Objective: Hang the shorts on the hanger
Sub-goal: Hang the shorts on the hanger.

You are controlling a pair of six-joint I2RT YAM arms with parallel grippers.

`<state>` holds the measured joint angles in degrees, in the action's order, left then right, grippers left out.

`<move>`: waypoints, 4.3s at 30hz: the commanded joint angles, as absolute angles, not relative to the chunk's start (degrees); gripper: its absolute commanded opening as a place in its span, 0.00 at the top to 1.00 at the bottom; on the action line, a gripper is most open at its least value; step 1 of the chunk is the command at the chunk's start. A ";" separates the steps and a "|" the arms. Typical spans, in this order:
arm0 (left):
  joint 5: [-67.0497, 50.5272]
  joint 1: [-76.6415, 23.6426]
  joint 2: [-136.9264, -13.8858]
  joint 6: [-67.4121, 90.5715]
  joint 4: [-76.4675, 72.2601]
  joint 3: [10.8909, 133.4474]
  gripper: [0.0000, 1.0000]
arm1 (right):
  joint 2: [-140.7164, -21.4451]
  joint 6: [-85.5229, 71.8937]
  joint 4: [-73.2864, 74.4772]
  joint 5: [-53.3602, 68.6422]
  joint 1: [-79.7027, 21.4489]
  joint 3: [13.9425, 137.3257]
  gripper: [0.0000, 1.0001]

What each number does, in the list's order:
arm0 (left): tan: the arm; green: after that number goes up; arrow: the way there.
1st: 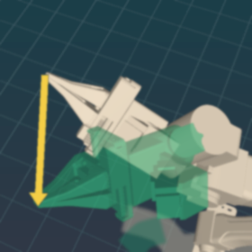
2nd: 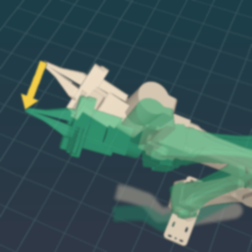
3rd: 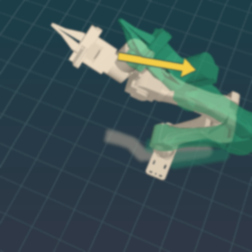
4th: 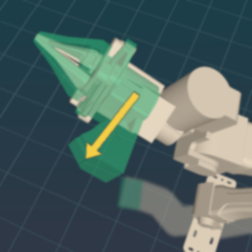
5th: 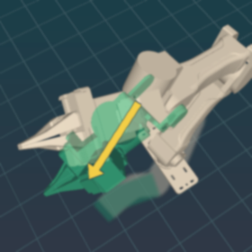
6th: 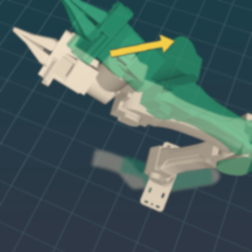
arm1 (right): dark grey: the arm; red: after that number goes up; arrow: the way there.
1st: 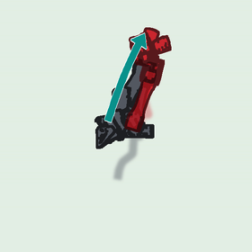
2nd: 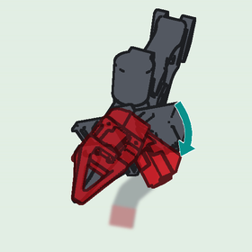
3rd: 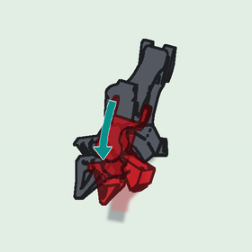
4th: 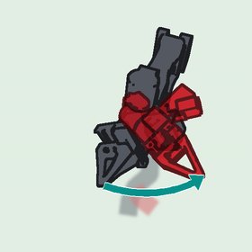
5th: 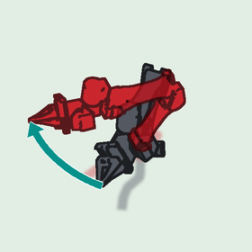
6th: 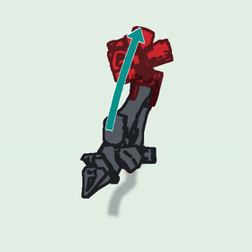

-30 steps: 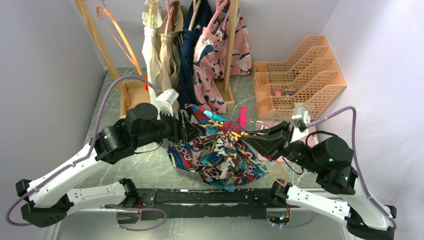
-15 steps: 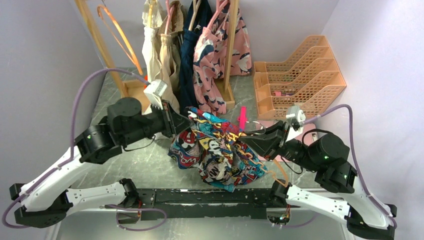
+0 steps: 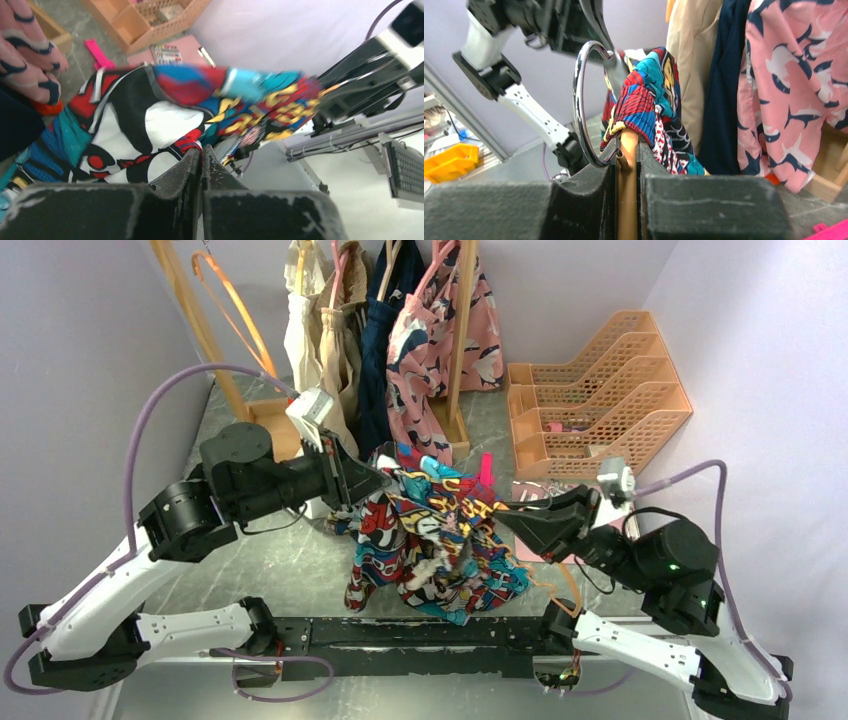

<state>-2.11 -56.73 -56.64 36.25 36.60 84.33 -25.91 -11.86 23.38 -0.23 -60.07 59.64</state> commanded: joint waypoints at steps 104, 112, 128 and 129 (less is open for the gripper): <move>-23.69 -64.78 -58.74 -10.42 39.98 91.28 0.25 | -31.04 -12.90 14.57 13.63 -60.23 59.08 1.00; -15.17 -64.78 -54.18 -8.54 40.21 86.74 0.37 | -28.92 -13.42 15.06 10.66 -60.23 58.30 1.00; -25.36 -64.85 -54.13 -2.80 39.48 76.69 0.36 | -27.80 -13.31 15.16 7.14 -60.21 57.78 1.00; -25.43 -64.85 -54.55 -3.07 39.14 76.39 0.35 | -27.71 -13.35 14.86 7.18 -60.21 57.79 1.00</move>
<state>-20.75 -64.62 -53.87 -3.99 41.36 77.28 -28.95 -13.10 19.97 8.29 -60.07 57.60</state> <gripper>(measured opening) 0.641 0.131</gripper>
